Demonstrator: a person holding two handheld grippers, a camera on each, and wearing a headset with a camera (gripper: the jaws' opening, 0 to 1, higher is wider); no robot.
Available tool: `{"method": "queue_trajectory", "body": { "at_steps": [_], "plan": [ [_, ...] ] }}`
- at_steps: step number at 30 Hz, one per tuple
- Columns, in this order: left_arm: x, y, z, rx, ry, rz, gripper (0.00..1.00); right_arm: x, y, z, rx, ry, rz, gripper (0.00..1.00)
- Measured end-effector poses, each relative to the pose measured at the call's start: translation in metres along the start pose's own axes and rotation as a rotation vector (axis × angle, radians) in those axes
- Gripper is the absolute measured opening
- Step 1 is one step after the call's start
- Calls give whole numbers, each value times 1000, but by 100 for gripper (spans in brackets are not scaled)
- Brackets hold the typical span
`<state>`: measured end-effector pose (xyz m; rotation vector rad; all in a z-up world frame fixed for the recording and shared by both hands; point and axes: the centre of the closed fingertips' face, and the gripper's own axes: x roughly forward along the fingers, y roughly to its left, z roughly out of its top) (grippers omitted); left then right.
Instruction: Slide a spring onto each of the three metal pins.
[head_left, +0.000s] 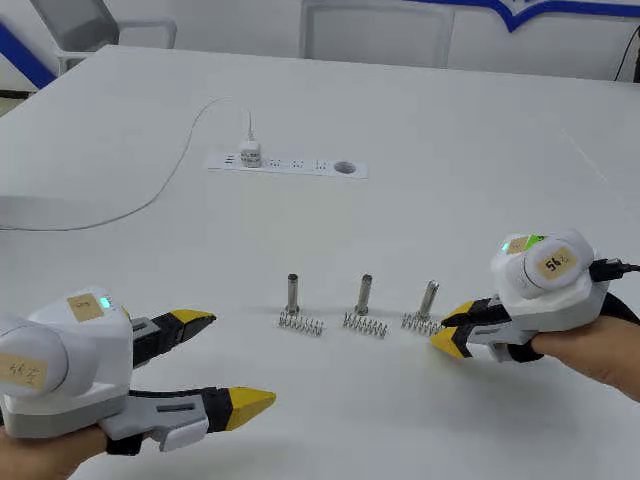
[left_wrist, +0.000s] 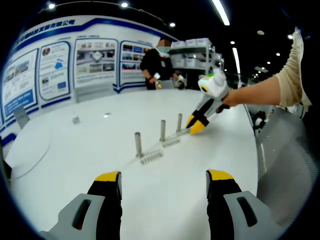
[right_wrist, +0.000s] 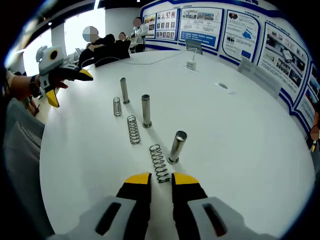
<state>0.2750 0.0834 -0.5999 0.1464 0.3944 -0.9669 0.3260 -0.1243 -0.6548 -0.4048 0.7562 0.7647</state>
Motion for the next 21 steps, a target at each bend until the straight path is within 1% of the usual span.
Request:
{"method": "queue_trajectory", "body": {
  "at_steps": [7, 9, 12, 21],
  "plan": [
    [0, 0, 0, -1, 2, 0, 69, 3, 1, -2, -1, 2, 9, 16],
    [0, -1, -1, 0, 4, -2, 69, 3, 0, -2, 16, -1, 11, 15],
    [0, -2, 0, 0, 5, -6, 68, 4, 0, -2, 19, -3, 14, 13],
    [3, -8, 2, 8, 4, -24, 66, 0, 1, -3, -1, 5, 5, 11]
  ]
}}
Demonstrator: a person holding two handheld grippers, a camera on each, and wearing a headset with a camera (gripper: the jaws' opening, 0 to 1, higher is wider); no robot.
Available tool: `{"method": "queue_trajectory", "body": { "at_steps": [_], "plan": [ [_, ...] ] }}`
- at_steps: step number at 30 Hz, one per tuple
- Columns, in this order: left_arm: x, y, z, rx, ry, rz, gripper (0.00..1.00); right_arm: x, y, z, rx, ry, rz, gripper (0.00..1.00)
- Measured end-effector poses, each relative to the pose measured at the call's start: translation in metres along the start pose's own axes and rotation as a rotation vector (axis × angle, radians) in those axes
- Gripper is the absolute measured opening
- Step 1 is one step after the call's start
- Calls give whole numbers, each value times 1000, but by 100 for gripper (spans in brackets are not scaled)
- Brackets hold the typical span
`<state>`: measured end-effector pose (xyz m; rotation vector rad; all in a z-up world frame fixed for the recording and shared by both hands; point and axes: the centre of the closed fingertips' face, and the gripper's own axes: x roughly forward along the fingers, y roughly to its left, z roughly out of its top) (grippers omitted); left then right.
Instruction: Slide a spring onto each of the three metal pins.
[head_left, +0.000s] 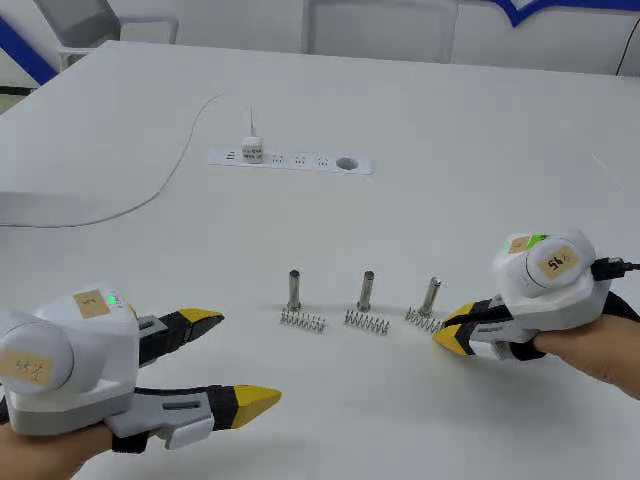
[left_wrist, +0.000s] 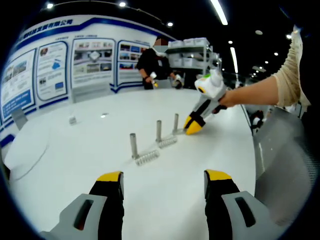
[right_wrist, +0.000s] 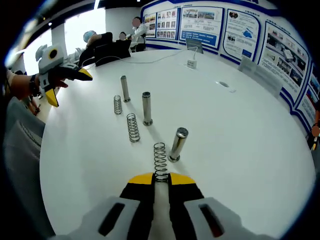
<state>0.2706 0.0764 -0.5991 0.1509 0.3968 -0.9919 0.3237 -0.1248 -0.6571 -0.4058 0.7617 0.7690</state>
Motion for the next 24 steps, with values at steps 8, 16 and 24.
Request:
{"method": "queue_trajectory", "body": {
  "at_steps": [8, 16, 24],
  "plan": [
    [6, -6, 4, 19, -3, -31, 63, -16, 9, 6, -42, -2, 12, 11],
    [16, -17, 9, 50, -3, -77, 60, -25, 28, 11, -102, 3, 57, 11],
    [30, -29, 13, 92, 8, -126, 56, -29, 50, 21, -158, 3, 114, 11]
  ]
}}
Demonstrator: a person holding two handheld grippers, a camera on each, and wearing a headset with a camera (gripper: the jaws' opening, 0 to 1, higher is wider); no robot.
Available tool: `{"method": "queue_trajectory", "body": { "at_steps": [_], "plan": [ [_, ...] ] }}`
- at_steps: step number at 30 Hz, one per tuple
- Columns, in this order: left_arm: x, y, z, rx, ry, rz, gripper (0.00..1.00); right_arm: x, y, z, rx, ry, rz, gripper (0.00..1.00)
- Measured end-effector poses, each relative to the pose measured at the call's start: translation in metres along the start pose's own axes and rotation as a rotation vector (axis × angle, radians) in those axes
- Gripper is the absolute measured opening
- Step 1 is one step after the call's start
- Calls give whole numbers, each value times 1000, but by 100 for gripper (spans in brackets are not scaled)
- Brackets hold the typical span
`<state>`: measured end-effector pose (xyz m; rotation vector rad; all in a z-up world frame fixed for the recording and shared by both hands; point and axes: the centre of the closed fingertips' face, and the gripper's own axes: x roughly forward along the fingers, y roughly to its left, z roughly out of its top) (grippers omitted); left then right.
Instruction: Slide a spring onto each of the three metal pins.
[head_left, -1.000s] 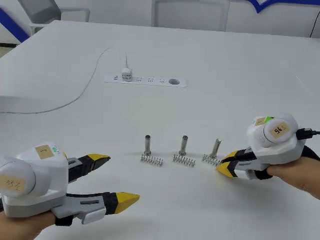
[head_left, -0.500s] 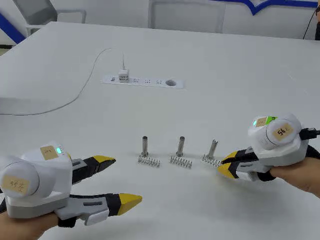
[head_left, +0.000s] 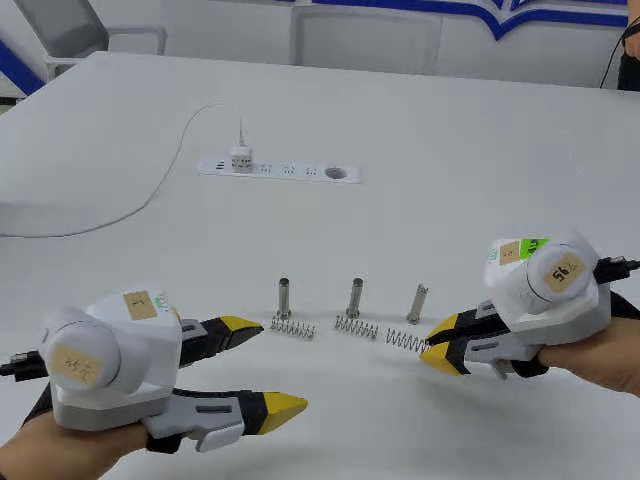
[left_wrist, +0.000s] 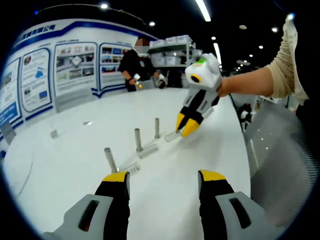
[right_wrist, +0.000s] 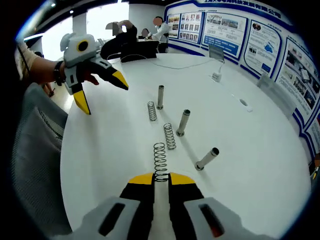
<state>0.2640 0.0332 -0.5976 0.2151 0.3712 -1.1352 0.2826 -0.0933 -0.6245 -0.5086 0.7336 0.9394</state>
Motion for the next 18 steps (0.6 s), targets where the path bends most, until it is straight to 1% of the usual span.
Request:
{"method": "queue_trajectory", "body": {
  "at_steps": [7, 11, 18],
  "plan": [
    [17, -9, 6, 40, 9, -45, 52, -1, 21, 15, -49, -13, 69, 11],
    [23, -11, 9, 54, 8, -62, 50, 0, 27, 20, -68, -15, 89, 11],
    [29, -15, 12, 68, 8, -87, 45, 1, 35, 25, -95, -18, 124, 11]
  ]
}}
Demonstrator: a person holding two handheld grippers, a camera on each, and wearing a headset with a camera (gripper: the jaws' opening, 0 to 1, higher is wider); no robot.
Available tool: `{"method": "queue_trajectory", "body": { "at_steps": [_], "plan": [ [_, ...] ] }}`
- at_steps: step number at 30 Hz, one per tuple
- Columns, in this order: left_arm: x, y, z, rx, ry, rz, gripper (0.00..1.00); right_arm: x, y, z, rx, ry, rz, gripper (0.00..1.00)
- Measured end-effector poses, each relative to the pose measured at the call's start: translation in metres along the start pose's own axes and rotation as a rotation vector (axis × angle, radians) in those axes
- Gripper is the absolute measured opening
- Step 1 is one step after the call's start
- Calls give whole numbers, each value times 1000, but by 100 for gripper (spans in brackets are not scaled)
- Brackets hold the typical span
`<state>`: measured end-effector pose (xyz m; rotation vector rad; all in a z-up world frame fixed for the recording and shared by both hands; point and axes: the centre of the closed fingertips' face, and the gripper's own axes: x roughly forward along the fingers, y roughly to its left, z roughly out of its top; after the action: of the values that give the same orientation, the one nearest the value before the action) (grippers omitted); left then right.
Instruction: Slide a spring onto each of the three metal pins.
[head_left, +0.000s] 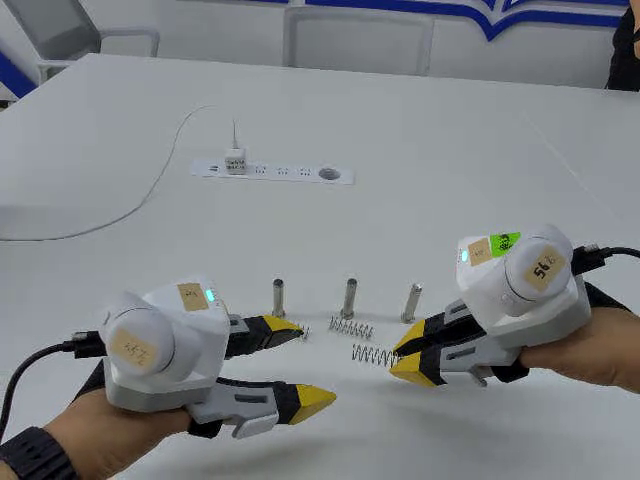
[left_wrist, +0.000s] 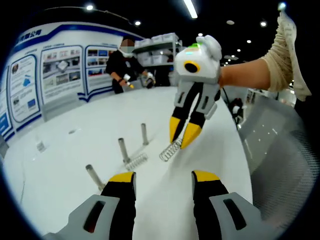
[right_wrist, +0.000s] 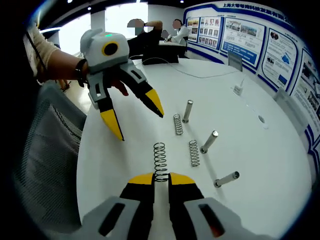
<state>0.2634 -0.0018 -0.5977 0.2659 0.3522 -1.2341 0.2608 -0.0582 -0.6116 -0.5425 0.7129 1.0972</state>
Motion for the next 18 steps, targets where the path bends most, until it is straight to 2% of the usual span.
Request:
{"method": "queue_trajectory", "body": {
  "at_steps": [9, 18],
  "plan": [
    [8, -8, 4, 24, 0, -33, 39, 2, 12, 13, -50, -7, 46, 11],
    [13, -18, 4, 66, 6, -66, 29, 3, 21, 19, -96, 1, 83, 11]
  ]
}}
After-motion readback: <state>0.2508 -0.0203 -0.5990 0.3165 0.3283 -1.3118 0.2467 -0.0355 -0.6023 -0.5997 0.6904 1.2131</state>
